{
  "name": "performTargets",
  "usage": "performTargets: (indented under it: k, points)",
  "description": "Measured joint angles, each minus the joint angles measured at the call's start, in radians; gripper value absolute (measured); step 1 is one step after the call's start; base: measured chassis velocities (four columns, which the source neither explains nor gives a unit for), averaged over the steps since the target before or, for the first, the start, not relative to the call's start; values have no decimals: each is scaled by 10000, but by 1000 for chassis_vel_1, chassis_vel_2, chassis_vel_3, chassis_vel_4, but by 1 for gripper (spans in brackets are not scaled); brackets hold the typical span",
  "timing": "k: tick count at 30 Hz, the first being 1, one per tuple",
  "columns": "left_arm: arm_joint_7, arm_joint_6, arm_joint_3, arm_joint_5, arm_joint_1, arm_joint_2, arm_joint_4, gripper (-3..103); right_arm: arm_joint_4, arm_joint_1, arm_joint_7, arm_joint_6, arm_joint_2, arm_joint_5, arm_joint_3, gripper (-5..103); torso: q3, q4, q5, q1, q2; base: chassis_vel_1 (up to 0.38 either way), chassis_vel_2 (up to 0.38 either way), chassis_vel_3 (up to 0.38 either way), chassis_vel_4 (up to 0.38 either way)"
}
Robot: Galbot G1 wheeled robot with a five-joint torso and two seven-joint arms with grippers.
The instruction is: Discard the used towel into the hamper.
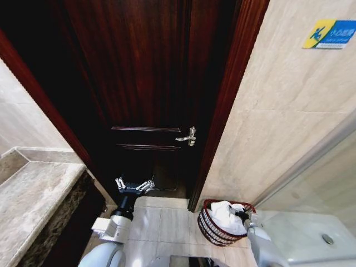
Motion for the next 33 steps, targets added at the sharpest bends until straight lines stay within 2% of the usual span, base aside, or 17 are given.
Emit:
performTargets:
  k: [10,26,33]
  points:
    - [0,0,0,0,-1,0,0,100,-666,524,-157,-814,194,-146,-94,100,-1,5,0,-1,0,0,0,0,0]
    - [0,0,0,0,0,0,0,100,-1124,849,345,-2387,469,-1574,-84,100,-2,3,-3,-2,0,0,0,0,0]
    - [0,0,0,0,0,0,0,100,-1209,918,416,-2592,380,-1662,-58,100,-2,2,0,-2,0,0,0,0,0]
